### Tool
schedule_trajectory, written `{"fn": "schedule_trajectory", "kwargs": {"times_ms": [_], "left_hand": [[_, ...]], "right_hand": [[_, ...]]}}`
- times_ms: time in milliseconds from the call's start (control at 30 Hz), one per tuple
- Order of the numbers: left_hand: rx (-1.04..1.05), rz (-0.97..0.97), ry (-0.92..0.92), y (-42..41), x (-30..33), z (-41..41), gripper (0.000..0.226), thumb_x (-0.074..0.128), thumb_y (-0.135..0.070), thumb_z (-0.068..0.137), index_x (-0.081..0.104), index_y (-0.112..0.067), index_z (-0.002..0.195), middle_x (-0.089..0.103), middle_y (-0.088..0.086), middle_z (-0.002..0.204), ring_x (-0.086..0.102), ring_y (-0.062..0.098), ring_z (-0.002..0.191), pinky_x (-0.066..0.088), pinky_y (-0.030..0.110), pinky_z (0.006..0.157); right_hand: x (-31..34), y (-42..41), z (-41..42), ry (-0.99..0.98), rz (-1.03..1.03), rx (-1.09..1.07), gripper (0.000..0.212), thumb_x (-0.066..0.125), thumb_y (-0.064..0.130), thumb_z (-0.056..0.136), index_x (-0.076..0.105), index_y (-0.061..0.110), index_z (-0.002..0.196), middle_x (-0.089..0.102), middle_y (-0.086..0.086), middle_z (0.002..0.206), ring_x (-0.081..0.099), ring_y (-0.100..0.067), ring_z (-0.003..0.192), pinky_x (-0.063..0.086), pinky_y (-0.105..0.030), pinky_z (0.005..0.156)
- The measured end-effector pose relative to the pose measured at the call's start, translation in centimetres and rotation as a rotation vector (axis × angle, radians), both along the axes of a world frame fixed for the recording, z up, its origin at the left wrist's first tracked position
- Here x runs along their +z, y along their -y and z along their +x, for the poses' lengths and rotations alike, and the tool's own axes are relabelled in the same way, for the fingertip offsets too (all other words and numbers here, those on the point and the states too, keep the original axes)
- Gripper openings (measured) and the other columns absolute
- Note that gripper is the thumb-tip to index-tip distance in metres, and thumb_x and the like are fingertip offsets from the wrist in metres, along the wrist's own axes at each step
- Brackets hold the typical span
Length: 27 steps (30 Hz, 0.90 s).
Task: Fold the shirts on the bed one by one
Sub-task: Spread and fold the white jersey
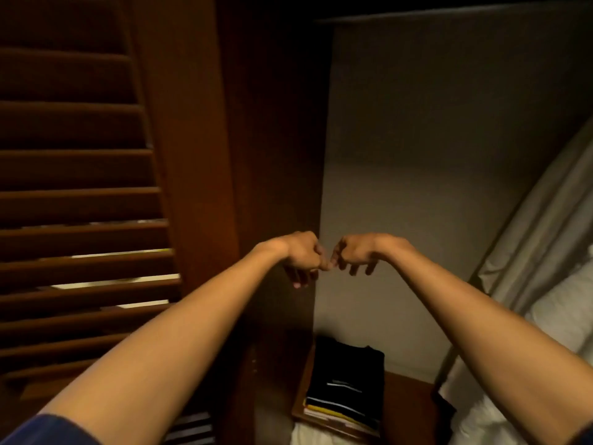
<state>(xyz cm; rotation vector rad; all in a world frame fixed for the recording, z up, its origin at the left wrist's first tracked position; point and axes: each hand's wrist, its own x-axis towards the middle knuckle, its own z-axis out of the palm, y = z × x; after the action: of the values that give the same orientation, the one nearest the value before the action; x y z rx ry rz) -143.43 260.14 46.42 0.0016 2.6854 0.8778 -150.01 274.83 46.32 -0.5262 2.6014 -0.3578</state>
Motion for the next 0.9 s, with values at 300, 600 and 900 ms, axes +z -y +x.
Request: {"fn": "schedule_trajectory", "kwargs": {"times_ms": [300, 600, 900], "left_hand": [[-0.189, 0.058, 0.446, 11.6, 1.1, 18.6, 0.019, 0.052, -0.024, 0.103, 0.062, -0.011, 0.112, 0.066, 0.015, 0.093, 0.067, 0.026, 0.074, 0.060, 0.033, 0.068], [0.507, -0.222, 0.441, 38.3, 1.8, 36.6, 0.025, 0.054, -0.033, 0.101, 0.063, -0.010, 0.093, 0.070, 0.005, 0.080, 0.069, 0.017, 0.071, 0.055, 0.029, 0.066], [1.084, -0.419, 0.150, 56.3, 4.7, 53.3, 0.015, 0.067, -0.033, 0.094, 0.069, -0.018, 0.094, 0.070, 0.006, 0.096, 0.066, 0.021, 0.085, 0.057, 0.035, 0.071]], "right_hand": [[4.0, 12.5, 17.5, 0.603, 0.270, 0.517, 0.032, 0.041, -0.007, 0.099, 0.058, -0.002, 0.126, 0.065, -0.014, 0.121, 0.068, -0.024, 0.100, 0.060, -0.038, 0.074], [5.1, 38.4, 31.7, 0.171, -0.173, 0.855, 0.032, 0.047, 0.004, 0.101, 0.056, 0.009, 0.132, 0.059, -0.009, 0.118, 0.060, -0.022, 0.100, 0.053, -0.046, 0.088], [5.6, 62.9, 39.2, -0.038, -0.291, 1.100, 0.028, 0.060, 0.012, 0.094, 0.068, 0.025, 0.118, 0.065, -0.003, 0.106, 0.066, -0.014, 0.087, 0.059, -0.027, 0.065]]}}
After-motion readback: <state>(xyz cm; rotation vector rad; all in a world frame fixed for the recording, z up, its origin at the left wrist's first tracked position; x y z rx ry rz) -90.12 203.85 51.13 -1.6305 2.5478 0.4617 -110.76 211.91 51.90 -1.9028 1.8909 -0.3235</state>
